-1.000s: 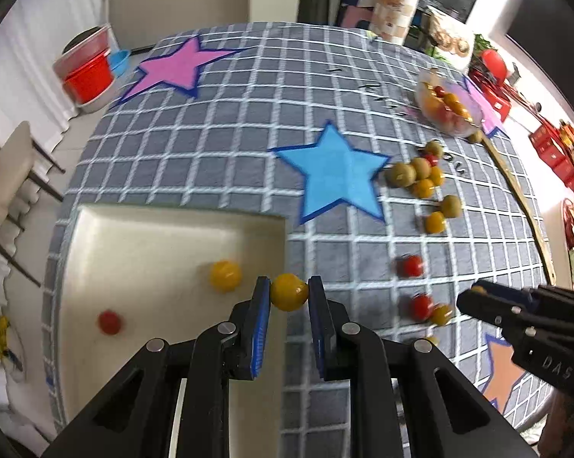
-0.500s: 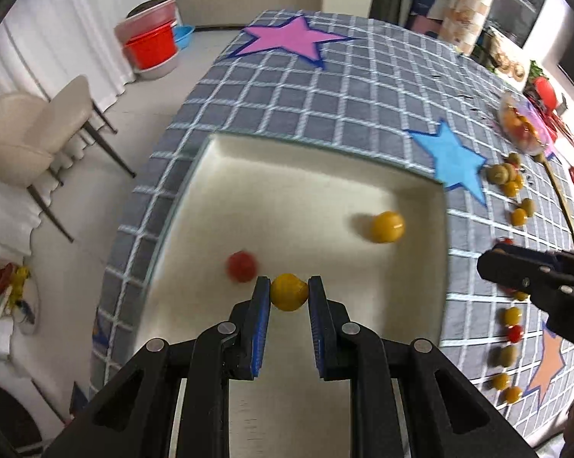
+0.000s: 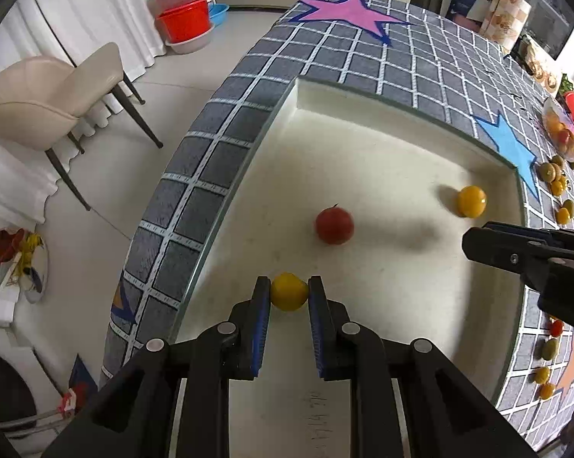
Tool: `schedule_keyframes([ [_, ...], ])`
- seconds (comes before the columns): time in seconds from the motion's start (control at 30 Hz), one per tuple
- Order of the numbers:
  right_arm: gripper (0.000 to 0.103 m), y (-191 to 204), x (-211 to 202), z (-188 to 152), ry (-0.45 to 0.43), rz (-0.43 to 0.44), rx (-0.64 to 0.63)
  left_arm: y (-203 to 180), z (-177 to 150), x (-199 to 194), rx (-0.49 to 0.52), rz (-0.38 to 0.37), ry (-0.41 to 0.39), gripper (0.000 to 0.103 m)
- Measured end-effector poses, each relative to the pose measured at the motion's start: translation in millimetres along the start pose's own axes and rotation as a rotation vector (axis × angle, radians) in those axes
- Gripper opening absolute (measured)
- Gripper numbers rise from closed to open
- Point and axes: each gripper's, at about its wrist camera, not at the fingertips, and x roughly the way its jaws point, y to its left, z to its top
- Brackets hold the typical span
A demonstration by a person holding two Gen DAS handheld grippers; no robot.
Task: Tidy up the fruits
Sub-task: 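Carry both yellow tomatoes to the white tray and open both tools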
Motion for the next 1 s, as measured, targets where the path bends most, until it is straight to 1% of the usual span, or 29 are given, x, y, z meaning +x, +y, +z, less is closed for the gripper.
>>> schedule_keyframes([
  [0.2,0.023,6,16,1,0.024,-0.015,-0.015,1,-3,6,0.013,0.011,0.011,0.022],
  [0.33,0.023,7,24,1,0.036,-0.026,-0.012,-3,-3,7,0.028,0.024,-0.002,0.022],
  [0.6,0.023,9,30,-2,0.029,-0.027,-0.01,-4,-2,7,0.036,0.03,0.0,0.023],
  [0.63,0.025,9,30,-2,0.03,-0.024,-0.007,-5,-3,7,0.041,0.033,-0.001,0.023],
  [0.67,0.028,8,29,-1,0.032,-0.016,-0.004,-5,-3,7,0.043,0.035,-0.002,0.023],
  [0.7,0.032,8,29,-1,0.033,-0.007,-0.004,-6,-3,6,0.047,0.042,-0.002,0.032],
  [0.73,0.045,8,29,0,0.032,-0.004,-0.006,-5,-3,6,0.049,0.05,-0.003,0.045],
  [0.77,0.064,9,27,0,0.029,-0.008,-0.008,-5,-3,4,0.046,0.055,-0.009,0.079],
  [0.83,0.078,8,24,1,0.016,-0.011,-0.007,-4,-5,-1,0.037,0.038,-0.035,0.081],
  [0.9,0.079,6,19,0,0.002,0.007,0.008,-7,-7,-2,0.059,0.064,-0.033,0.081],
  [0.93,0.08,4,16,0,-0.004,0.013,0.016,-8,-7,-2,0.065,0.07,-0.025,0.081],
  [1.0,0.081,0,7,1,-0.022,0.023,0.034,-12,-9,-2,0.076,0.069,-0.01,0.081],
])
